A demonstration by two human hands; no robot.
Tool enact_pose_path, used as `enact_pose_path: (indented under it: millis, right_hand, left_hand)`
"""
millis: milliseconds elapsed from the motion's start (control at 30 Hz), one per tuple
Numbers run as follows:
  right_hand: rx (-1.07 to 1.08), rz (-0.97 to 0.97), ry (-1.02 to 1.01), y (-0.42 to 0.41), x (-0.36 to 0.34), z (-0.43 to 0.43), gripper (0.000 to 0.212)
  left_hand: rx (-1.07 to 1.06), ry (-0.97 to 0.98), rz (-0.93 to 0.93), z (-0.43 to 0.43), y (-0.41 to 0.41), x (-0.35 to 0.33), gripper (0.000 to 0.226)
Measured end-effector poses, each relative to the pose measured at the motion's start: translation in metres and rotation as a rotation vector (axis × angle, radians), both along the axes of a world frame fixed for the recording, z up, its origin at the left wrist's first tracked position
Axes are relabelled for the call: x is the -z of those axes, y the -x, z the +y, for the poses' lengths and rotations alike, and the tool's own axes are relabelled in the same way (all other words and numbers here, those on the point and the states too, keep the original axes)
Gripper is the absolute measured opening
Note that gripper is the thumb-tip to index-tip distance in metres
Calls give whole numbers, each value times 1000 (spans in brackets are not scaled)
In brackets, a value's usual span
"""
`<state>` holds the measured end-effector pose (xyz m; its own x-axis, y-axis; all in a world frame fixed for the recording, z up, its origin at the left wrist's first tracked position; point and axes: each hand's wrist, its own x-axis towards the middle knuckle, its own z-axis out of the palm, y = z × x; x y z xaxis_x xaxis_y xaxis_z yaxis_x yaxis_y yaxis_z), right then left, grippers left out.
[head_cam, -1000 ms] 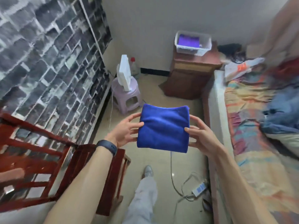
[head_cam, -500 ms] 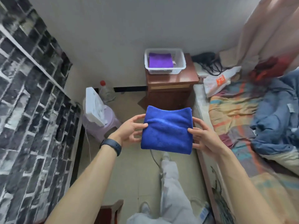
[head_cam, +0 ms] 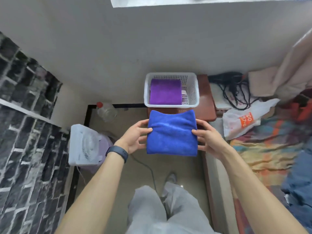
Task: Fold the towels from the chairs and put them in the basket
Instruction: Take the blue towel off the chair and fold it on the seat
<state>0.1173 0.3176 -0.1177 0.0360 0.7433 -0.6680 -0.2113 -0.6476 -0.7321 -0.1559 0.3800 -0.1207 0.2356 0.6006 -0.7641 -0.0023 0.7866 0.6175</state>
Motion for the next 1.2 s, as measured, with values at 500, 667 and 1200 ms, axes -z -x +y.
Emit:
enact_pose_path:
  millis: [500,667,1200]
  right_hand:
    - [69,-74,135,-34,86,262,42]
    - [40,-104,250,-32,121,307,45]
    - [-337,-1152,-341,13,166,290,49]
  left_hand:
    - [-76,-31,170,257,-64,75,43]
    - [-14,-5,286,299,-68,117,42]
    - [851,-1039,1166,275,-88,162,57]
